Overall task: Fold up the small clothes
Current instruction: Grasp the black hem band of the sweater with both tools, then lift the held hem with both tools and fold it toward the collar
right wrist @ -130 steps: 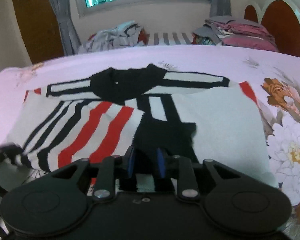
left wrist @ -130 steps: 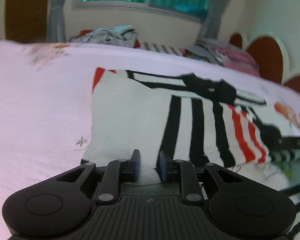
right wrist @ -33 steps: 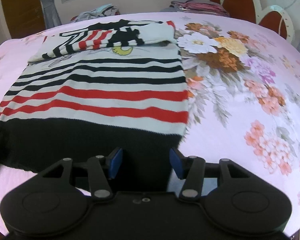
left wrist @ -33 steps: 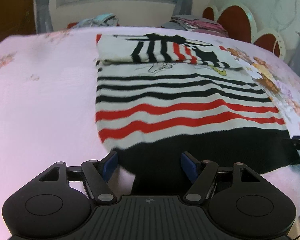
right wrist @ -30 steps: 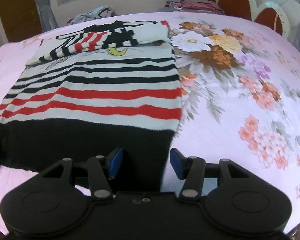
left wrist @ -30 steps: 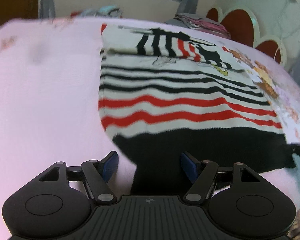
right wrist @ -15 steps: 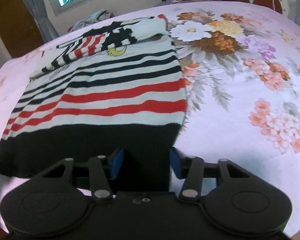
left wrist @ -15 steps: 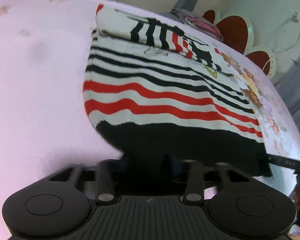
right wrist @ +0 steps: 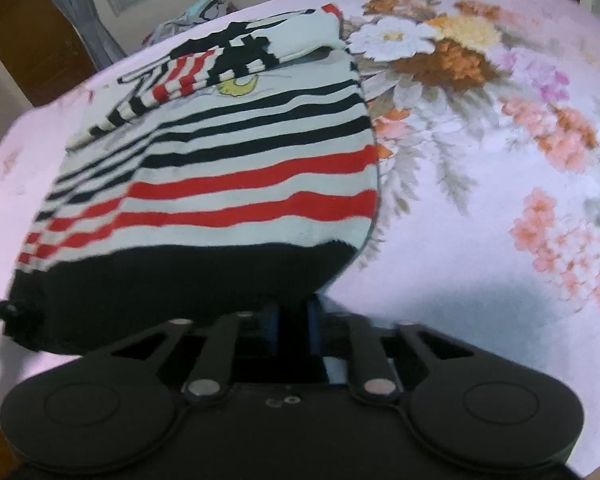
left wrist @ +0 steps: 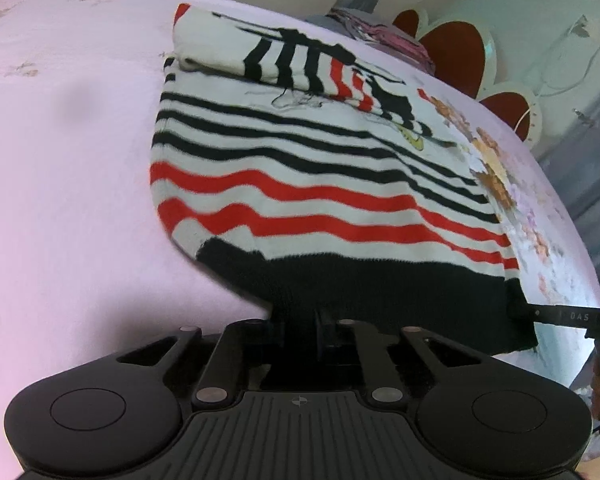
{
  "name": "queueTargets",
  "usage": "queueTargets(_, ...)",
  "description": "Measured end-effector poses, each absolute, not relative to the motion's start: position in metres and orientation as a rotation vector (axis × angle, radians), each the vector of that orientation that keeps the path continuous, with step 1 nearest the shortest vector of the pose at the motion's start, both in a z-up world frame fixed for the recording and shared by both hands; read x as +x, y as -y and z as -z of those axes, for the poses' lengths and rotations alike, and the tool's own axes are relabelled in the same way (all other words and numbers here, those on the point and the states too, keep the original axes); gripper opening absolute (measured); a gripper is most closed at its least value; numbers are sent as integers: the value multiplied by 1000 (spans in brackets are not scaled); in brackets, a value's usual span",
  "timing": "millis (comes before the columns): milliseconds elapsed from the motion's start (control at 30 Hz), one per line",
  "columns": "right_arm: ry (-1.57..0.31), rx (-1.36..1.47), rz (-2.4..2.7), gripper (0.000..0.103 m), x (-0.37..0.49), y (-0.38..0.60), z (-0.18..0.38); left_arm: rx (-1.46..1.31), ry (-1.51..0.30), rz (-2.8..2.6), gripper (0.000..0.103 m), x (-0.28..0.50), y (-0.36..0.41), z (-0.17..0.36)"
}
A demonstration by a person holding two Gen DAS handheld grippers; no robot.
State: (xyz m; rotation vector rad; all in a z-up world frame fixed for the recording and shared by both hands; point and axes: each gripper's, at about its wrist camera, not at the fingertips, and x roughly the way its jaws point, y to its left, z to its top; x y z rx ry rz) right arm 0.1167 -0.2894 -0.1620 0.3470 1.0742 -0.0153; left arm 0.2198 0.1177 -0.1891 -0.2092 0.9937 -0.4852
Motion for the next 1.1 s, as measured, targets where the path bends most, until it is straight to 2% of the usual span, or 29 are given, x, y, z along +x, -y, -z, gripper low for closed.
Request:
queueTargets(500, -881, 397, -98, 10, 145, 301, 100, -210, -807, 533, 11, 249, -116, 125)
queueTargets(1100, -737, 446, -134, 10, 272, 326, 75, -298, -692, 474, 11, 368, -93, 93)
